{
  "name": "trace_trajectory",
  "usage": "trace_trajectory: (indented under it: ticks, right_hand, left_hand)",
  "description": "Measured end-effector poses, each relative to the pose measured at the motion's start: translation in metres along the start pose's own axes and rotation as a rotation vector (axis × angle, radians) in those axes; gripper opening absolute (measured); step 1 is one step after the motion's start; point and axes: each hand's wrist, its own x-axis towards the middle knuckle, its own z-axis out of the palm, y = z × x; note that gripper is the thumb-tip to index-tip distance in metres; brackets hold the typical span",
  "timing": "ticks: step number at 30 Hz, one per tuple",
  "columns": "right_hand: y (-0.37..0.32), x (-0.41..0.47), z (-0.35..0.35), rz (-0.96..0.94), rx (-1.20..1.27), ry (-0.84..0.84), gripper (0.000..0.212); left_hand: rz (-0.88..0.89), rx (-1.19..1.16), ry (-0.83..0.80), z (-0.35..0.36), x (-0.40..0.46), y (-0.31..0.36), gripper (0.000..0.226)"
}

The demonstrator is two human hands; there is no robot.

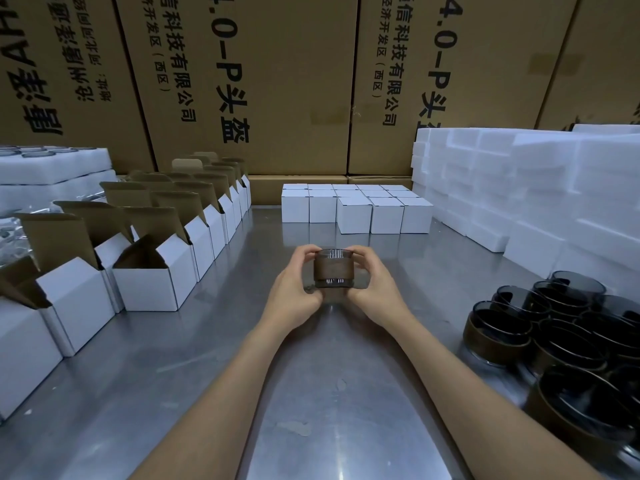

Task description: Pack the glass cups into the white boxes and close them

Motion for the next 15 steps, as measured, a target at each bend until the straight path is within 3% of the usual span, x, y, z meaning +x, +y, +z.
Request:
trace_trajectory:
  ticks: [3,6,11,15]
  right_hand:
    - [0.0024,-0.0013,0.0017,-0.053,-0.189,0.082,0.063]
    - [0.0035,-0.001,0.0028,-0.124,-0.31,0.129,0.064]
    - [0.005,-0.0014,0.0057,-0.115,-0.295,0.081,0.079]
    - [0.0063,-0.0003,0.0043,-0.07,-0.238,0.101,0.064]
  left_hand:
    - [0.149,0.189,0.038,-0.0004,-0.0007,0.0015,0.074]
    - [0.246,0.317,0.095,0.0001,-0.0006,0.0037,0.069]
    - [0.148,0.218,0.14,-0.0023,-0.0016,0.0042,0.059]
    - [0.057,0.135,0.07,-0.0024,-0.0021,0.0031,0.063]
